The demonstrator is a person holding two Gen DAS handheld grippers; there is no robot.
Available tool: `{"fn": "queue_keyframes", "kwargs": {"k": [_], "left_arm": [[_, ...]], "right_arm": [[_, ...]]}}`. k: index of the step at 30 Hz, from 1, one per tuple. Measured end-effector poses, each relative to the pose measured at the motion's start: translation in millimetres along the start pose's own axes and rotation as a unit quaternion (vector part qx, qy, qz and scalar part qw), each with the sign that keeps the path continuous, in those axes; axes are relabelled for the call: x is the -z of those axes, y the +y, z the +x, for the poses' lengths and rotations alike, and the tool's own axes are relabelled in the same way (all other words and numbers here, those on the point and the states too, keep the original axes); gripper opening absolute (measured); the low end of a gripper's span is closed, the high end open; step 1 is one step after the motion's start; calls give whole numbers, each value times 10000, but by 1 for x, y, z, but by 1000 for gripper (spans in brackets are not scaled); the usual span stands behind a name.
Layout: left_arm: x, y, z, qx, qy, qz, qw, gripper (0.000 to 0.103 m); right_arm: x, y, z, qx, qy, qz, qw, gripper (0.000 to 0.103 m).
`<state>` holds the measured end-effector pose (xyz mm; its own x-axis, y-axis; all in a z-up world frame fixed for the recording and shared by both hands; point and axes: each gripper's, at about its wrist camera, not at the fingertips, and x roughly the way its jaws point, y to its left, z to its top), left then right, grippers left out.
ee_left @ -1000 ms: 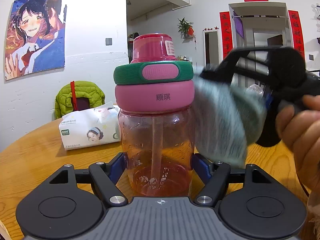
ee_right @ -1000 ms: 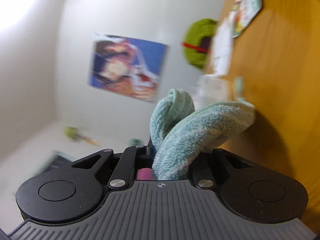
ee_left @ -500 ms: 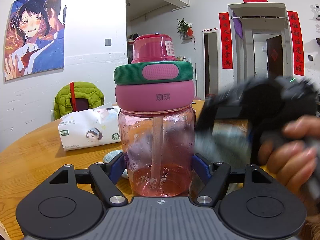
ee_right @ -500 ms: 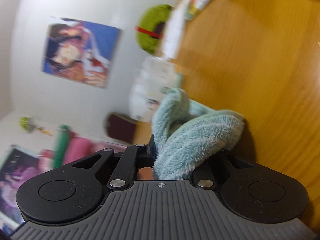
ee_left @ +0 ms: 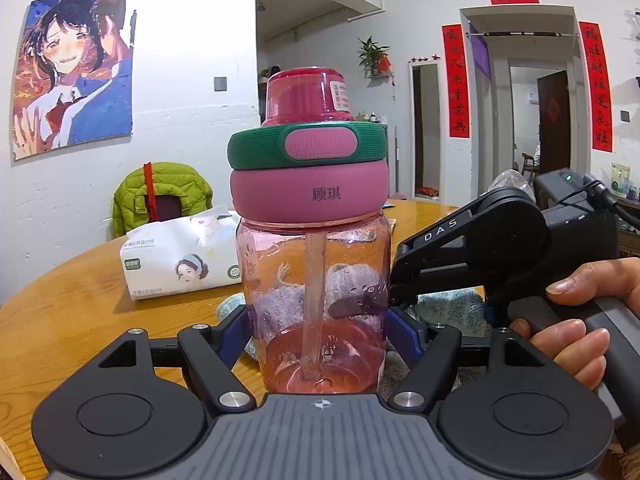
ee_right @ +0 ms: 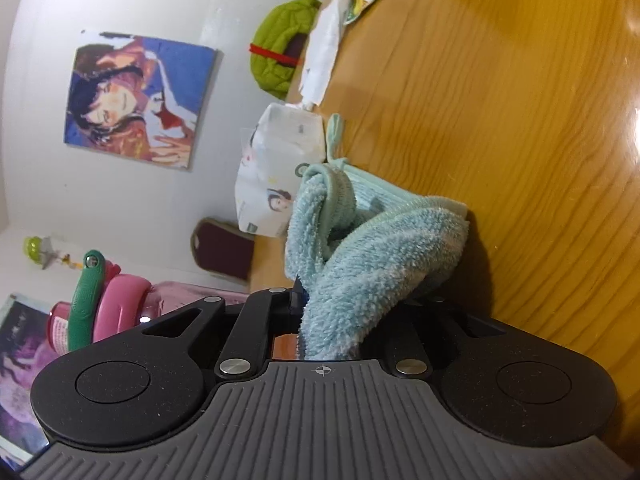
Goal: Clean container
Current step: 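Hold the pink bottle with the left tool while the right tool rubs the towel along its side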
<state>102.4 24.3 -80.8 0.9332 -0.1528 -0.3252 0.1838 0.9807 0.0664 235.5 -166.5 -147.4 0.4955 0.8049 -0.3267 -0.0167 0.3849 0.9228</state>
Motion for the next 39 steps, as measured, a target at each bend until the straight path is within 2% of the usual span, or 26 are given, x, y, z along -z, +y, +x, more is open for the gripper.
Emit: {"fn": "queue_keyframes", "kwargs": {"k": [3, 8, 10, 14, 22, 27, 29, 33, 35, 36, 39], "left_arm": [[-2, -6, -7, -285, 94, -132, 9995, 78], [-3, -20, -18, -668, 205, -185, 9974, 78], [-2, -26, -17, -604, 269, -54, 9978, 78], [2, -30, -16, -564, 229, 175, 9980, 76], [0, -5, -5, -71, 28, -12, 10000, 71], [-2, 1, -1, 91, 14, -15, 10000, 71], [-3, 4, 2, 131, 5, -2, 9999, 71], [-3, 4, 4, 128, -14, 20, 9999, 71], [-2, 4, 5, 104, -19, 28, 9999, 71], [-2, 4, 5, 97, -23, 26, 9999, 71], [-2, 5, 5, 94, -28, 2, 10000, 71]], "right_arm": [[2, 11, -5, -109, -267, -410, 9987, 16], [1, 19, -25, -771, -790, -581, 9922, 16], [1, 20, -28, -882, -857, -610, 9905, 16], [5, 23, -26, -916, -560, -632, 9922, 16], [12, 28, -27, -637, -502, -678, 9944, 17], [10, 27, -29, -470, -488, -668, 9955, 17], [8, 29, -36, -731, -571, -656, 9935, 16], [3, 23, -51, -2098, -666, -211, 9752, 16], [2, 15, -47, -2429, -521, 159, 9685, 16], [1, 11, -42, -2371, -418, 289, 9702, 16], [2, 5, -28, -1502, -202, 355, 9878, 15]]}}
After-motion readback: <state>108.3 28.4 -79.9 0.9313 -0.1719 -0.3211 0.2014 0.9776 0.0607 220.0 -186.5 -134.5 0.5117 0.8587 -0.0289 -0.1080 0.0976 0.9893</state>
